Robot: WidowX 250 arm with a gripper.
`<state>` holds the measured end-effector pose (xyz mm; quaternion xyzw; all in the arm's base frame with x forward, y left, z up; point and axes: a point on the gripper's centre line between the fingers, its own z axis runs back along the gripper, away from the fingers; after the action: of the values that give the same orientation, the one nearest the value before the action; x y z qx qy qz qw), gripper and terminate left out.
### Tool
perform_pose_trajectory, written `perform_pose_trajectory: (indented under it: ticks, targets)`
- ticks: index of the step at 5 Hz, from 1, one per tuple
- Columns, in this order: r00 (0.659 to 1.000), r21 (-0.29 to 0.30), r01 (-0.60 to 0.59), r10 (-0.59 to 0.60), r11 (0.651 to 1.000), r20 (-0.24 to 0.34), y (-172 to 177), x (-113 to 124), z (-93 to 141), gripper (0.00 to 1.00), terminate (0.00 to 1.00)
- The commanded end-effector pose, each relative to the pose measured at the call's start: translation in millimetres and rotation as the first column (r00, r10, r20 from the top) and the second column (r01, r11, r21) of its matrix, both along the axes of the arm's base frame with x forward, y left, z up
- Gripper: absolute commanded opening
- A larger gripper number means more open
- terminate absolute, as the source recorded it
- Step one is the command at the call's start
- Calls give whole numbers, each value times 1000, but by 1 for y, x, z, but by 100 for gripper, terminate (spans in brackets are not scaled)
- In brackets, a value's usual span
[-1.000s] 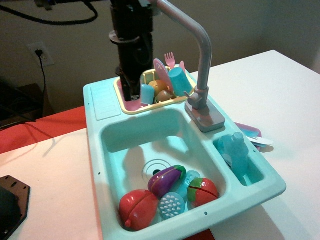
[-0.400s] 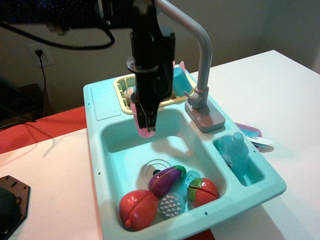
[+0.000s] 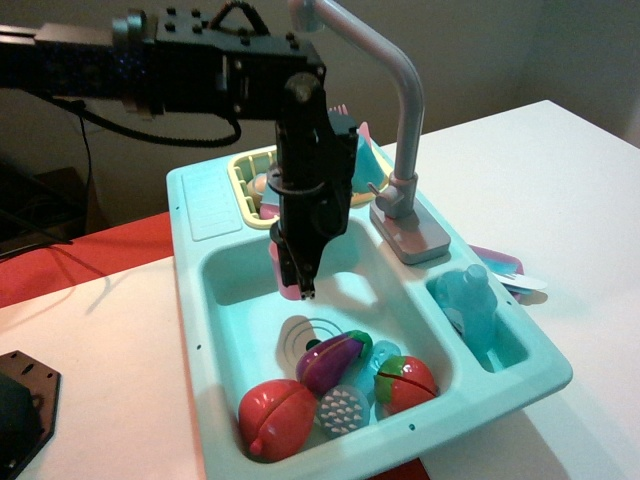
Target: Put cup from counter to sink
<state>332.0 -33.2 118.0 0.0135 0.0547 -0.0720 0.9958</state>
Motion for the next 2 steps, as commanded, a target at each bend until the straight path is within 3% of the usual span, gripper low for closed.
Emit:
perform_pose_trajectory:
  ticks: [1, 2]
  targets:
    - [1000, 15, -26, 26, 1000, 15, 5, 1, -8, 0, 0]
    - [999, 16, -52, 52, 998, 4, 8, 0, -11, 100, 0]
